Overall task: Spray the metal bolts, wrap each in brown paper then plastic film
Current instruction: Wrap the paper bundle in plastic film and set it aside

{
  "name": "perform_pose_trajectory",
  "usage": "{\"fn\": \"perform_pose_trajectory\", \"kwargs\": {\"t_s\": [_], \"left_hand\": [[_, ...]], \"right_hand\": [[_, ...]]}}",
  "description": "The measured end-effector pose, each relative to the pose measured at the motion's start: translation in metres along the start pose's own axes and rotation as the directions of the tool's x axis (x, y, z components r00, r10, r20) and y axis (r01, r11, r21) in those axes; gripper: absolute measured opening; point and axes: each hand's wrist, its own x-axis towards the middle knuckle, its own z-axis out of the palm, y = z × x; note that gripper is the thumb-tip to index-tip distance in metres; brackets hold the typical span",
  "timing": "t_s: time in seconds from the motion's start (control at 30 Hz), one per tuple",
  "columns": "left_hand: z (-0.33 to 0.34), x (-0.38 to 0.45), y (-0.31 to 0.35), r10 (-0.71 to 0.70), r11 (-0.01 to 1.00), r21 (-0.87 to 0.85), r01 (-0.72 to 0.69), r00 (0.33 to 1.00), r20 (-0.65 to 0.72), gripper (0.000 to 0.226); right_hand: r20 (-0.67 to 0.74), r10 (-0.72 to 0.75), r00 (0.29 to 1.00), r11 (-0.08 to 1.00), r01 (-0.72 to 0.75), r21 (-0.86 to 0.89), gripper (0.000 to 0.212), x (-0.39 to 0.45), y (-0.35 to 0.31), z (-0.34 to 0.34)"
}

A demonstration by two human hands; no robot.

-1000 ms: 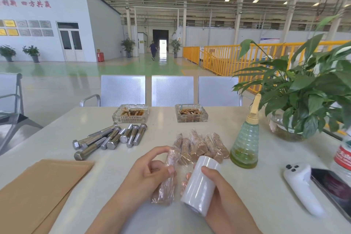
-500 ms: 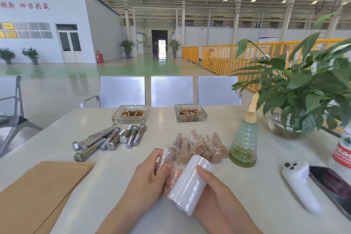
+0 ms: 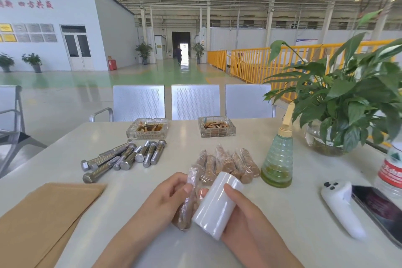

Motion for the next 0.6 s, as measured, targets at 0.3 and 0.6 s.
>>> {"fn": "perform_pose_trajectory", "kwargs": {"t_s": [0.3, 0.6], "left_hand": [[0.014, 0.0, 0.002, 0.05, 0.982, 0.184, -0.047, 0.999, -0.01, 0.02], [0.02, 0.0, -0.003, 0.208, 0.867, 0.478, -0.138, 0.973, -0.096, 0.014]], "right_hand": [[0.233, -0.138, 0.963, 0.99, 0.143, -0.002, 0.065, -0.017, 0.021, 0.018], [0.192, -0.141, 0.971, 0.99, 0.135, 0.044, 0.066, -0.012, 0.021, 0.01]]}}
